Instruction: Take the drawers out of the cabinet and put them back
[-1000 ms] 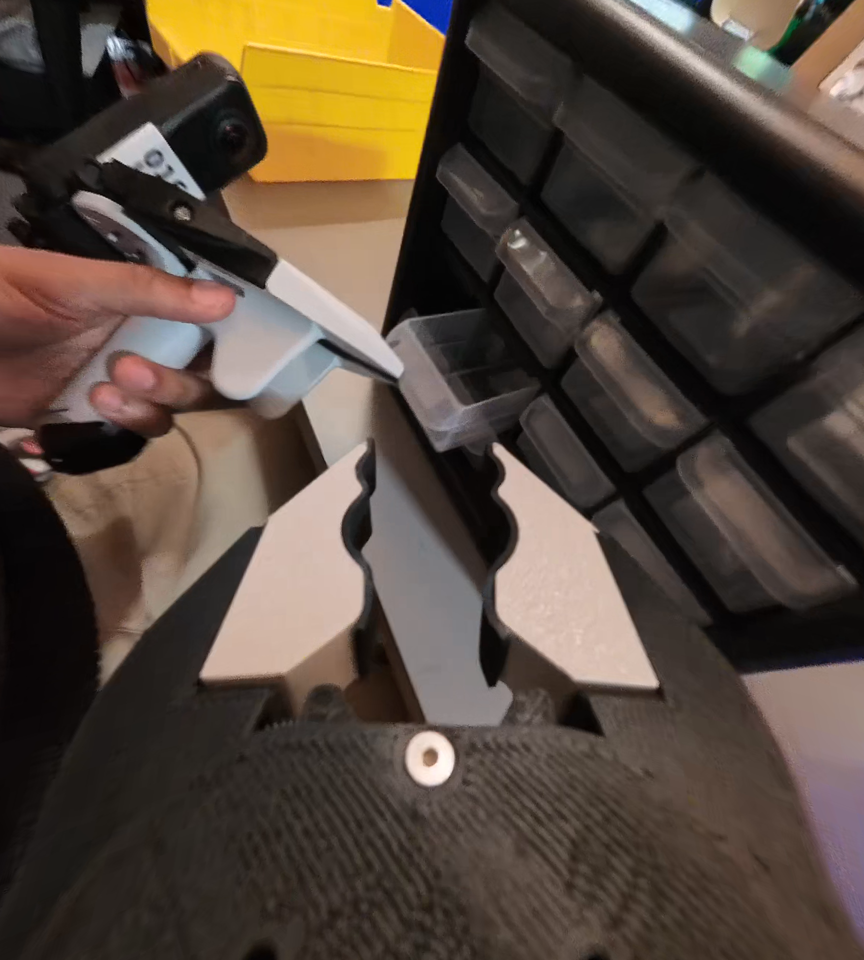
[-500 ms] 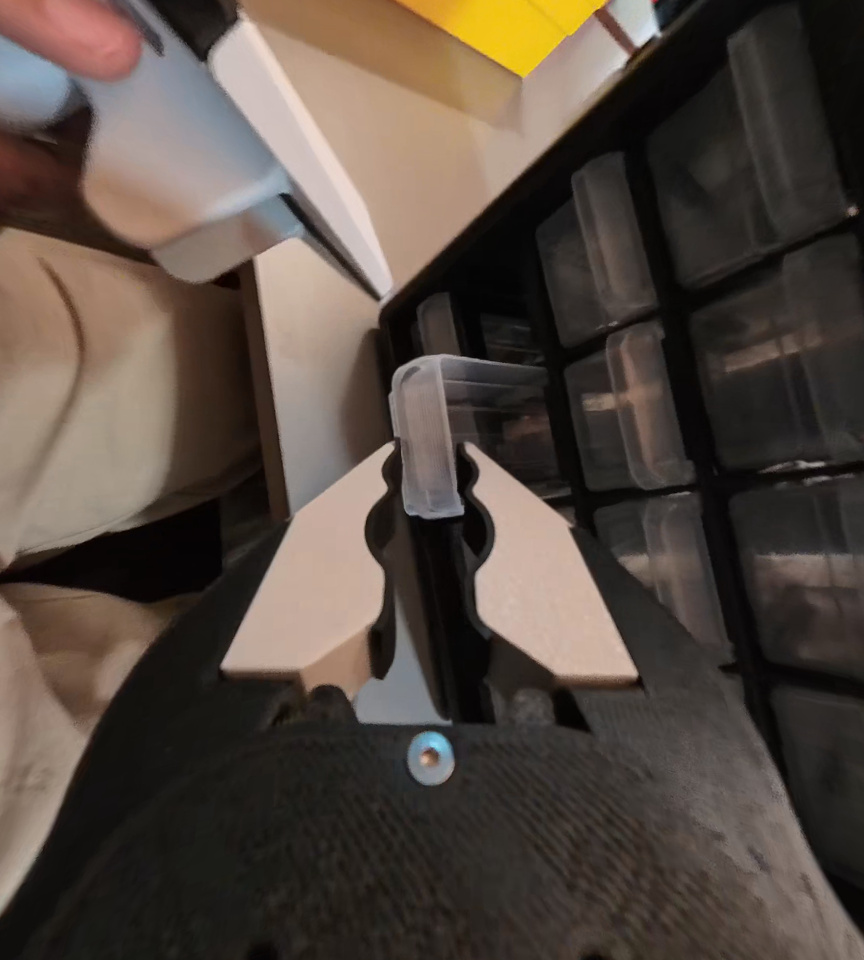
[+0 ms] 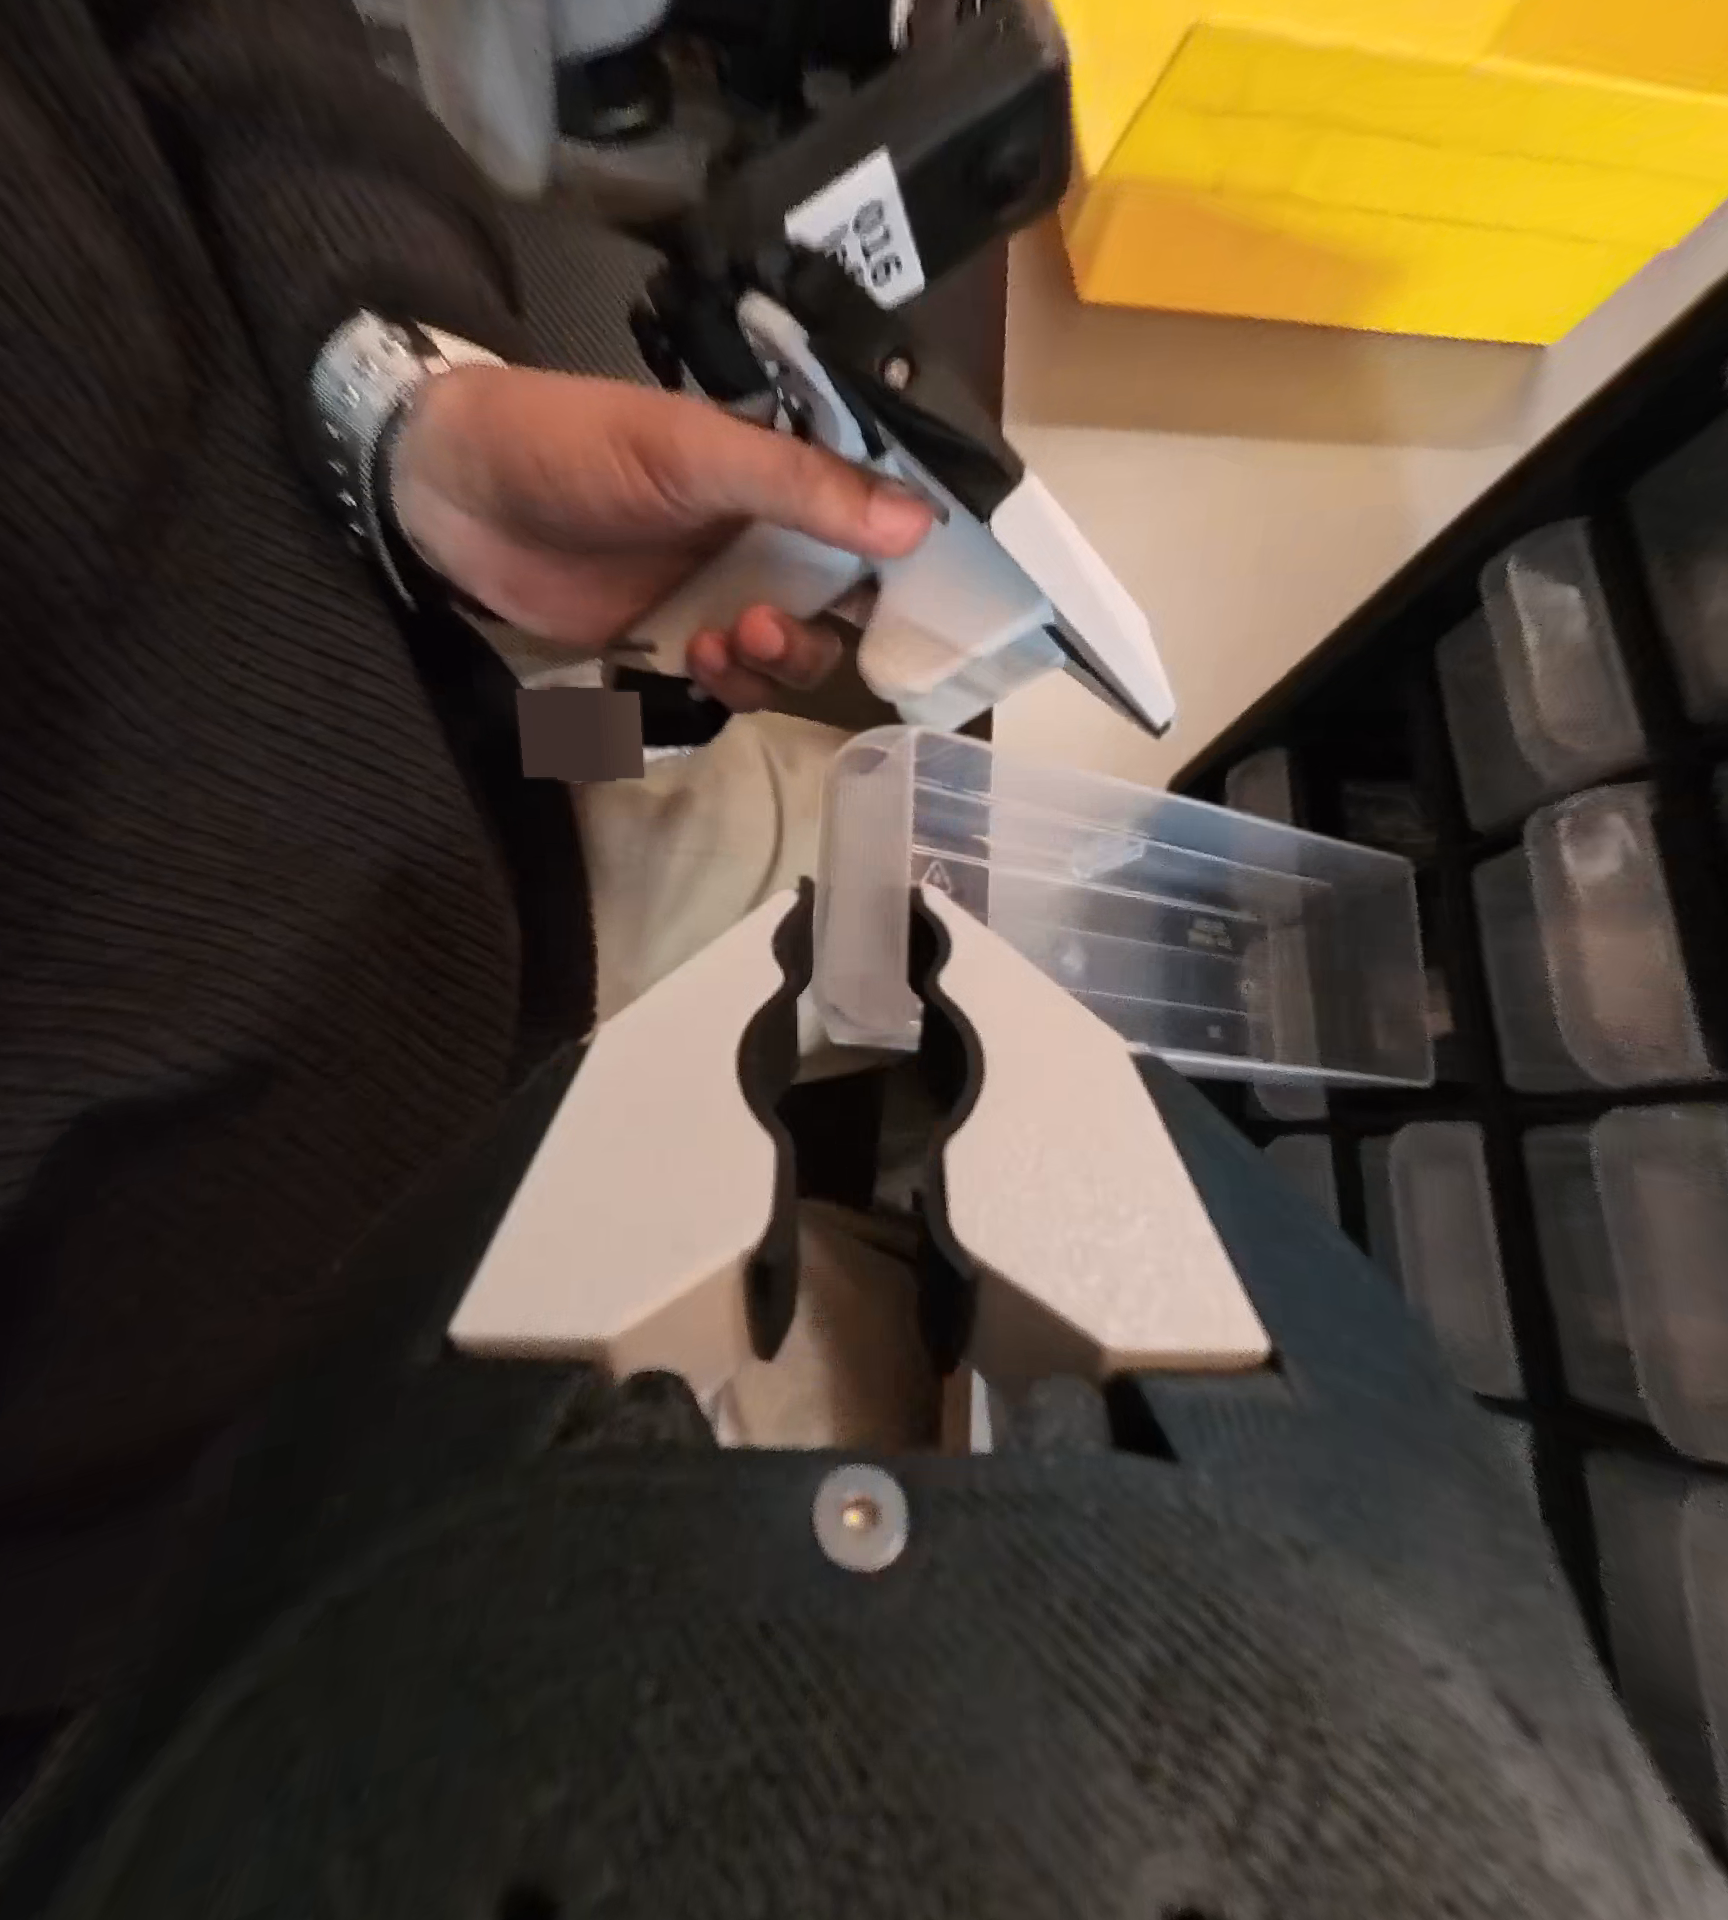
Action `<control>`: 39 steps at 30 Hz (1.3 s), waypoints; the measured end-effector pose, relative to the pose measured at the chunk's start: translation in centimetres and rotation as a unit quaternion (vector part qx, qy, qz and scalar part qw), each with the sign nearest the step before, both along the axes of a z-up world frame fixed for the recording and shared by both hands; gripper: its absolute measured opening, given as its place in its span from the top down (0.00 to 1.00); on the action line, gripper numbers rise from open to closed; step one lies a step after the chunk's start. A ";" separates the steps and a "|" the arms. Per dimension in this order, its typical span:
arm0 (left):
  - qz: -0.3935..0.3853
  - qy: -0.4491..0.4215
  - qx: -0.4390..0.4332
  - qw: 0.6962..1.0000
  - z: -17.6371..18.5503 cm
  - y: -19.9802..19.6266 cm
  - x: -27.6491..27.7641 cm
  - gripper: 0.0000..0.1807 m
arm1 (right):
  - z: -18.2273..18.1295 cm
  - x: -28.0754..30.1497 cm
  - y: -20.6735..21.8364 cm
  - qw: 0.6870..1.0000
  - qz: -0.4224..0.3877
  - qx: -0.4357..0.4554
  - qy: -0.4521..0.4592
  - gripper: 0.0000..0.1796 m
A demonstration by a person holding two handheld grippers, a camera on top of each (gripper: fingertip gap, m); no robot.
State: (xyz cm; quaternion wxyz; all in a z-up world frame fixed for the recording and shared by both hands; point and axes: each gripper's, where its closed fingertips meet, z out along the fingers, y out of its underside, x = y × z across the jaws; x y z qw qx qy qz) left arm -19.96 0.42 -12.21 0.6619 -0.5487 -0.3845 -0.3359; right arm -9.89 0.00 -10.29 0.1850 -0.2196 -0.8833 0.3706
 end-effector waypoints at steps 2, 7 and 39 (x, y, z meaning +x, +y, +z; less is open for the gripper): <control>0.000 0.002 0.000 1.000 0.0 0.0 0.0 0.93 | 1.3 0.5 0.0 0.999 0.006 -0.034 -0.001 0.91; -0.002 0.007 0.000 1.000 0.1 0.0 0.1 0.93 | 5.5 2.9 0.0 0.991 0.047 -0.127 -0.010 0.91; -0.110 0.117 -0.051 0.986 -0.1 3.3 5.4 0.95 | -7.1 1.1 46.0 0.825 -0.565 0.019 -0.013 0.91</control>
